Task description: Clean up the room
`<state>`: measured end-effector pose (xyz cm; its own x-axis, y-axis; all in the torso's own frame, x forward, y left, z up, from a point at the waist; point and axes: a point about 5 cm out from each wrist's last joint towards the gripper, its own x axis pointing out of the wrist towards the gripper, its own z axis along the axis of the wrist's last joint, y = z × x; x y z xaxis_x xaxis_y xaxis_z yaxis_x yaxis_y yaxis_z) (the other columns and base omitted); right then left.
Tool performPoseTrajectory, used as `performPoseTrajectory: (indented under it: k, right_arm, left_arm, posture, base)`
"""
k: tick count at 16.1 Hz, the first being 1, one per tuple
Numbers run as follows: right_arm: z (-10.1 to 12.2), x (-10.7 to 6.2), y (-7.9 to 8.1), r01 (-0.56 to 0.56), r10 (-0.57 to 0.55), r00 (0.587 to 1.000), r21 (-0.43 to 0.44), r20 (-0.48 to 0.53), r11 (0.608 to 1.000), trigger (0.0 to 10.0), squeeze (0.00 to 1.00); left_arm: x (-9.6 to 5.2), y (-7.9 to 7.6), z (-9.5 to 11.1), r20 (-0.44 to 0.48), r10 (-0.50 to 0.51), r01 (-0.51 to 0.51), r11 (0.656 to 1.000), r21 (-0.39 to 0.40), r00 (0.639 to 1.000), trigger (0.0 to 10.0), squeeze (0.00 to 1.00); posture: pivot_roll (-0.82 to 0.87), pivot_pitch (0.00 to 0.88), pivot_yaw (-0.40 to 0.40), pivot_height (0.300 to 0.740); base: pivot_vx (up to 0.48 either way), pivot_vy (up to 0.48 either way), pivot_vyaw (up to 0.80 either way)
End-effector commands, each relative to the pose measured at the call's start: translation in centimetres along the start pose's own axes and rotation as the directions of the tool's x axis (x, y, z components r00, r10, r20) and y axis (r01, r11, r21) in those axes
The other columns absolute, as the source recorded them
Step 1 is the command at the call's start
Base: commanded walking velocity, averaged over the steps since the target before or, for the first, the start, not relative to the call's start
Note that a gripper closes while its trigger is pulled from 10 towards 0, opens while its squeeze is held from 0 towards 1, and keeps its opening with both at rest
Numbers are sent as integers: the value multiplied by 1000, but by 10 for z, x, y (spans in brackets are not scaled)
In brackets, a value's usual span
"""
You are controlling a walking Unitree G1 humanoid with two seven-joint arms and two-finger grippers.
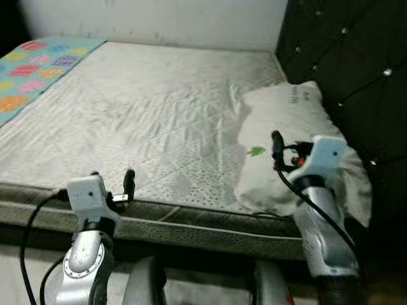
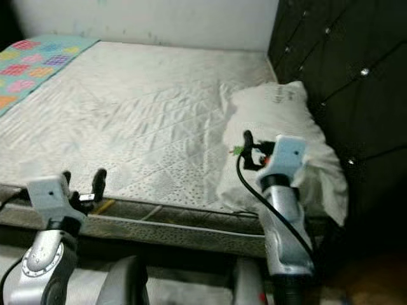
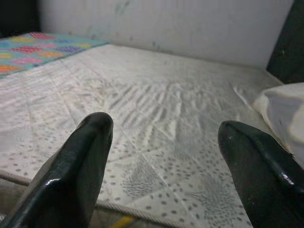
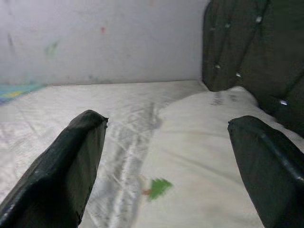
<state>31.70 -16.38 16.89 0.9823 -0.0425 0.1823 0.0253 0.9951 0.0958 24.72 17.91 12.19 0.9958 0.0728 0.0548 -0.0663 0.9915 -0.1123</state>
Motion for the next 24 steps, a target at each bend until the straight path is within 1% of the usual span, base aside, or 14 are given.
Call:
performPoseTrajectory:
  k: [1, 5, 12, 14, 16, 17, 19, 21, 22, 24]
  right_arm:
    - [0, 5, 2, -6, 6, 1000, 9, 0, 1000, 10000, 0]
    - [0, 12, 4, -13, 13, 1000, 16, 3, 1000, 10000, 0]
    - [0, 19, 3, -16, 16, 1000, 1, 14, 1000, 10000, 0]
    - [-2, 21, 1, -16, 16, 1000, 2, 10, 1000, 10000, 0]
    - [-9, 26, -11, 14, -14, 1000, -2, -26, 1000, 10000, 0]
    - [-9, 27, -12, 16, -16, 999, -3, -28, 1000, 10000, 0]
    - [-8, 34, -18, 12, -14, 999, -38, -33, 999, 10000, 0]
    - [-8, 38, -19, -16, 13, 999, -63, -43, 998, 10000, 0]
    - [-11, 41, -16, -51, 46, 997, -80, -58, 996, 10000, 0]
    - [-15, 40, -7, -120, 112, 990, -114, -81, 986, 10000, 0]
  left_arm:
    - [2, 0, -2, -1, -3, 3, 1000, 12, 1000, 10000, 0]
    - [8, -3, -4, 14, -15, 15, 1000, 14, 1000, 10000, 0]
    - [12, -6, -8, 26, -30, 30, 999, 15, 999, 10000, 0]
    - [13, -7, -9, 23, -34, 33, 999, 12, 999, 10000, 0]
    - [18, -12, -10, 26, -51, 51, 999, 4, 998, 10000, 0]
    - [18, -12, -10, 26, -52, 52, 999, 4, 998, 10000, 0]
    - [25, -13, -10, 30, -55, 55, 998, 15, 998, 10000, 0]
    - [30, -13, -10, 36, -39, 38, 999, 25, 999, 10000, 0]
    - [32, -13, -12, 33, -31, 30, 999, 28, 999, 10000, 0]
    - [32, -13, -17, 14, -35, 35, 998, 44, 999, 10000, 0]
  posture:
    - [-98, 0, 61, 607]
    - [-100, 0, 60, 654]
    - [-95, 0, 58, 734]
    - [-101, 0, 65, 740]
    - [-111, 0, 77, 740]
    - [-111, 0, 77, 740]
    - [-127, 0, 83, 740]
    - [-133, 0, 85, 740]
    - [-138, 0, 88, 740]
    - [-148, 0, 97, 740]
  base:
    - [0, 0, 0]
    - [0, 0, 0]
    - [0, 0, 0]
    - [0, 0, 0]
    - [0, 0, 0]
    - [0, 0, 0]
    - [0, 0, 0]
    - [0, 0, 0]
    - [0, 0, 0]
    - [0, 0, 0]
